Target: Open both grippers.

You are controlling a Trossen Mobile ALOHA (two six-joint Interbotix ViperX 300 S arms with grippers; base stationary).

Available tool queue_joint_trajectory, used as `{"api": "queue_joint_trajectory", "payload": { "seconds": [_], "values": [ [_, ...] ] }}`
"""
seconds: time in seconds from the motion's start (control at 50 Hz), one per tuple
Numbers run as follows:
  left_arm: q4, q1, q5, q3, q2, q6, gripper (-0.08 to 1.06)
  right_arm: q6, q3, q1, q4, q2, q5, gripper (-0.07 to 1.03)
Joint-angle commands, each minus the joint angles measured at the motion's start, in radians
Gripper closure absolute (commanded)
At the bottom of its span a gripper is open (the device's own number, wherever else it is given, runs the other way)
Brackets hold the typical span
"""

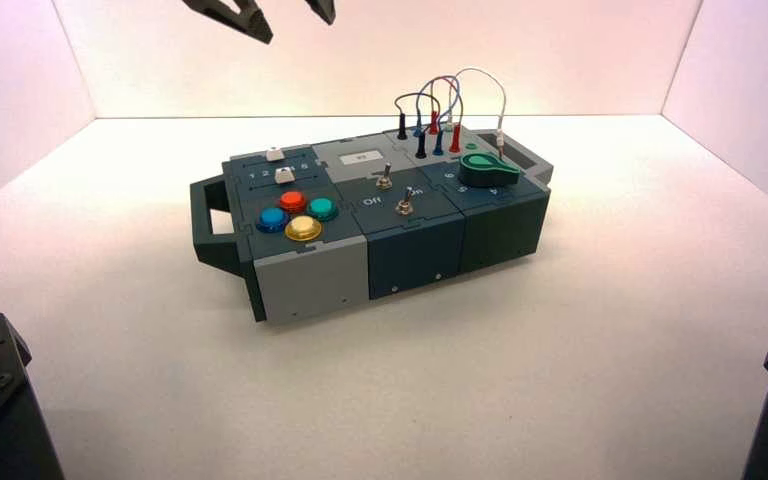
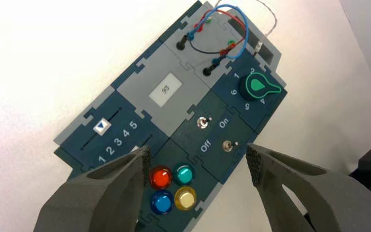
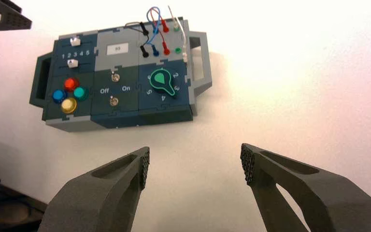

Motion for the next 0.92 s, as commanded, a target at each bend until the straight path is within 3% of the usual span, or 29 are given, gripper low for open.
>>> {"api": "queue_joint_trajectory", "payload": {
  "seconds": [0.02, 0.92],
  "values": [
    [0.0, 0.006, -0.012, -0.037, -0.002, 0.005, -0.05, 0.002, -0.015, 0.0, 0.002, 0.006, -0.011, -0.02],
    [-0.005, 0.005, -0.002, -0.051, 0.009, 0.0, -0.05, 0.003, -0.015, 0.0, 0.002, 0.009, -0.002, -0.02]
  ]
}}
